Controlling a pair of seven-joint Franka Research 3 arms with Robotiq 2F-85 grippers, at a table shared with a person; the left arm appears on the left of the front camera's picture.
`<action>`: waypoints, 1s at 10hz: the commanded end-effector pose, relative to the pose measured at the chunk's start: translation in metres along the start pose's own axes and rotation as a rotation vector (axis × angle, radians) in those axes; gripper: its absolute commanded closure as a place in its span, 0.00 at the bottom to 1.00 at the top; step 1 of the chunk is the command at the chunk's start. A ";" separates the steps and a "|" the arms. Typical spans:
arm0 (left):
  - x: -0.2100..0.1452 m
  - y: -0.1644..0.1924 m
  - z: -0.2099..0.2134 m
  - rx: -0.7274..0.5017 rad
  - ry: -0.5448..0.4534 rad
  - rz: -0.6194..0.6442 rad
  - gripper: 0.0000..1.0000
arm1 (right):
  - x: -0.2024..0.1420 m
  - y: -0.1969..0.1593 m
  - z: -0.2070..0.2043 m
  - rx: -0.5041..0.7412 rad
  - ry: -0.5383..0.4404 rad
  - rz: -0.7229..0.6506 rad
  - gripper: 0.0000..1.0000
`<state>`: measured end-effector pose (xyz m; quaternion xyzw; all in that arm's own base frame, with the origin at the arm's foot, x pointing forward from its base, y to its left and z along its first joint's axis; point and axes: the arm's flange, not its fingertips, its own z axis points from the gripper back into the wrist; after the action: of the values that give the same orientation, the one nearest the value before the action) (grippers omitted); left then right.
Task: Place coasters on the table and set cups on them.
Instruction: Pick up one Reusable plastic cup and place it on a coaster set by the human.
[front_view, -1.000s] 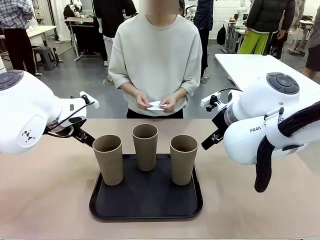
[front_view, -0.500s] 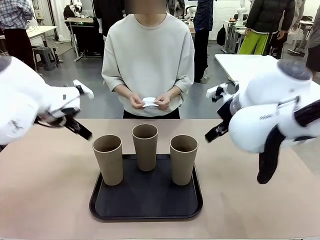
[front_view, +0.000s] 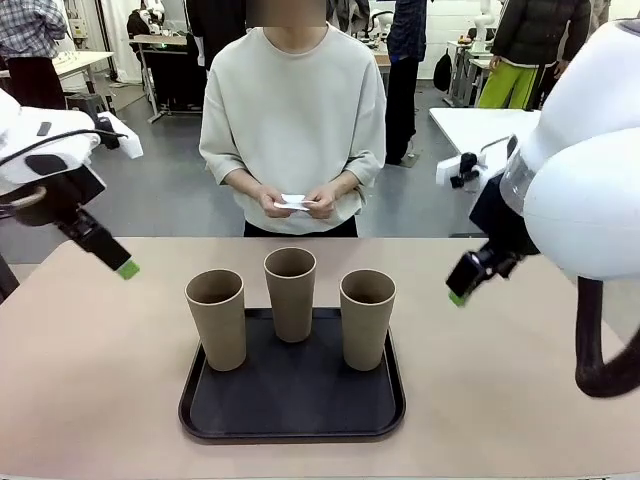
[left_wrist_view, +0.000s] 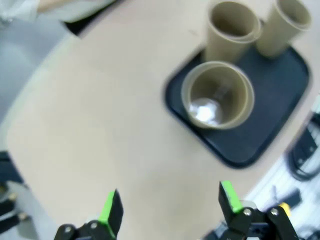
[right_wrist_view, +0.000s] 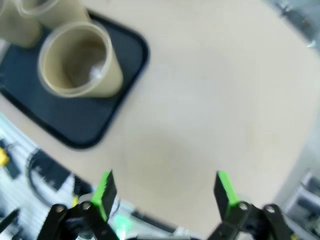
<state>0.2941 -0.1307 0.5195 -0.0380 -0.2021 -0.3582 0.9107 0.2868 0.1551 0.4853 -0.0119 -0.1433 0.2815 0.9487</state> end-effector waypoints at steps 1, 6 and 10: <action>-0.061 -0.019 -0.025 -0.007 0.050 0.112 0.00 | -0.039 0.027 -0.020 -0.062 0.119 0.031 0.00; -0.004 -0.004 0.004 -0.023 0.013 0.013 0.00 | 0.000 0.000 0.000 0.000 0.000 0.000 0.00; -0.058 0.090 0.042 -0.947 -0.324 0.482 0.00 | -0.087 -0.085 0.026 0.965 -0.256 -0.440 0.00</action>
<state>0.2972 -0.0432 0.5452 -0.3425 -0.1877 -0.2991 0.8706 0.2832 0.0815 0.5183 0.2315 -0.1382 0.2386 0.9329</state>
